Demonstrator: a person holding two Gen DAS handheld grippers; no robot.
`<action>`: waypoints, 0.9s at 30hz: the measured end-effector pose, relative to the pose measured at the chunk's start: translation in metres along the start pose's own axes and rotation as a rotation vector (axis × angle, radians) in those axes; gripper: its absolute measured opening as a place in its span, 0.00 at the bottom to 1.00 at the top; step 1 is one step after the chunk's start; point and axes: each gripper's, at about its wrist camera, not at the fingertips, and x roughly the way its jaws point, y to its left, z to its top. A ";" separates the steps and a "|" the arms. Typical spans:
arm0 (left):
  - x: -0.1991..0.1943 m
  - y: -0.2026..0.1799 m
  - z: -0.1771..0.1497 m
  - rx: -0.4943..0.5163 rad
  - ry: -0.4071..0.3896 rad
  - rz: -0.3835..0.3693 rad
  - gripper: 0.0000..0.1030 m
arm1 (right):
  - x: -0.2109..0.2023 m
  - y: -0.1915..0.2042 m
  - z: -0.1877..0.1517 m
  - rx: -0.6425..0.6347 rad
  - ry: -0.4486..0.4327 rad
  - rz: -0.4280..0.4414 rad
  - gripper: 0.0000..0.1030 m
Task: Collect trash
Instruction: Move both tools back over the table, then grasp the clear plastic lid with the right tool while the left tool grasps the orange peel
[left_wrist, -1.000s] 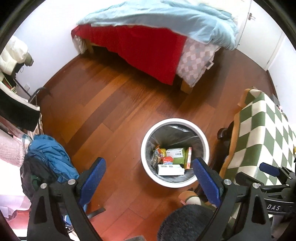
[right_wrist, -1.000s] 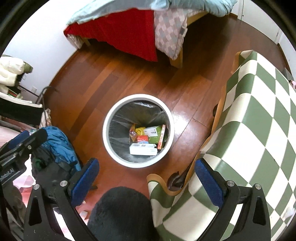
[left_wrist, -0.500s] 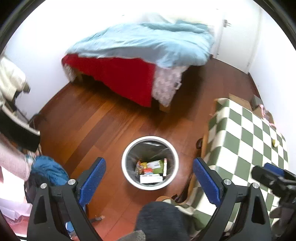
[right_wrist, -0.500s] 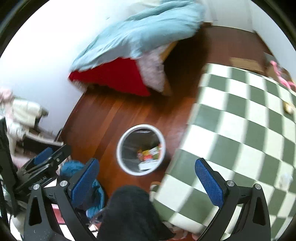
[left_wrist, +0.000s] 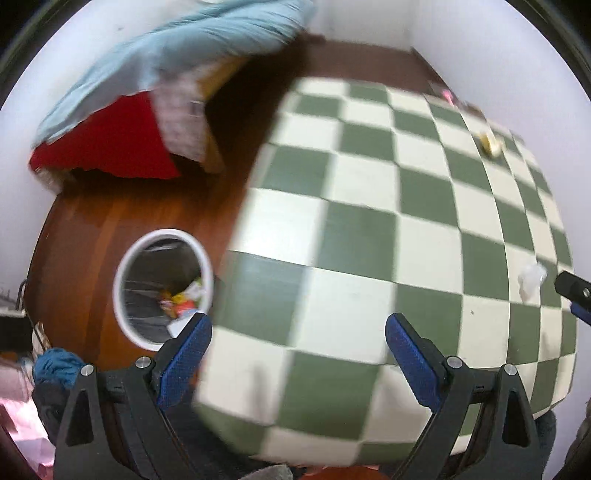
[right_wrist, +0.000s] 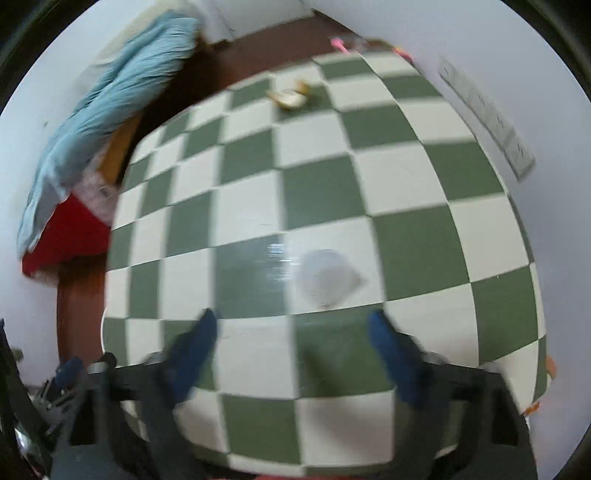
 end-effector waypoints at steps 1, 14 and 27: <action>0.007 -0.012 0.001 0.018 0.009 0.005 0.93 | 0.007 -0.007 0.002 0.007 0.007 0.000 0.71; 0.046 -0.073 0.017 0.133 0.075 0.037 0.93 | 0.040 -0.005 0.026 -0.057 -0.001 0.056 0.43; 0.069 -0.182 0.157 0.177 0.036 -0.127 0.93 | 0.031 -0.071 0.166 0.066 -0.107 -0.059 0.43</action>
